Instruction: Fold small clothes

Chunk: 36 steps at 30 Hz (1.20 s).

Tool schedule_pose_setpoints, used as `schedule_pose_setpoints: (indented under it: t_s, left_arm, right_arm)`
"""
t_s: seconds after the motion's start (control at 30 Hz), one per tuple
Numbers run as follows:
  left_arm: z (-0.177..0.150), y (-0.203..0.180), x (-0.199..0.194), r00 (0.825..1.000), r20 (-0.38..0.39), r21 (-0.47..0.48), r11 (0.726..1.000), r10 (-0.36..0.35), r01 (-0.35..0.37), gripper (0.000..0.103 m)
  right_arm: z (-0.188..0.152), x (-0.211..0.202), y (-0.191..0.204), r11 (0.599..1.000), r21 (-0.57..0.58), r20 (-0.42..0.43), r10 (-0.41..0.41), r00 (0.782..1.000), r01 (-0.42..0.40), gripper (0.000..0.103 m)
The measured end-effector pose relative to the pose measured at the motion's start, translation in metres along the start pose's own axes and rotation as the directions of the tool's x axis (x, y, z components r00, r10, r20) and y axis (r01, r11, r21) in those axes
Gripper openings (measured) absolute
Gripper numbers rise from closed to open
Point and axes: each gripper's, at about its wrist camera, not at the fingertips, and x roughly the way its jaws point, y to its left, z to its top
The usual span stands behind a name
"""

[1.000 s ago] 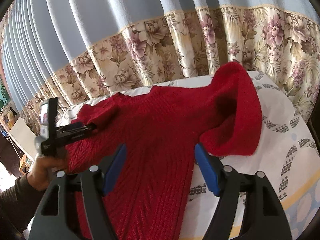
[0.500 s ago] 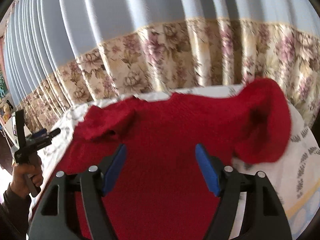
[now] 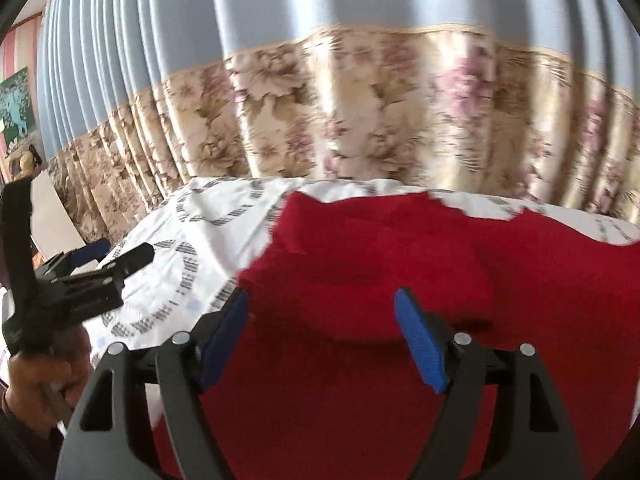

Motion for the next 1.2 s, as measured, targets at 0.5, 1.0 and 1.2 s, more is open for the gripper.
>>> schedule_pose_setpoints:
  t_s: [0.5, 1.0, 1.2]
  left_arm:
    - [-0.007, 0.002, 0.005, 0.999, -0.026, -0.04, 0.999, -0.024, 0.023, 0.098]
    - [-0.005, -0.019, 0.008, 0.999, -0.036, -0.006, 0.999, -0.036, 0.036, 0.098]
    - [0.014, -0.056, 0.007, 0.997, -0.048, 0.035, 0.997, -0.063, 0.064, 0.098]
  right_arm:
    - [0.002, 0.056, 0.007, 1.0, 0.009, -0.099, -0.012, 0.995, 0.012, 0.007]
    - [0.029, -0.011, -0.156, 0.955, 0.246, 0.008, -0.171, 0.985, 0.164, 0.007]
    - [0.01, -0.028, -0.255, 0.899, 0.362, -0.042, -0.248, 0.968, 0.246, 0.007]
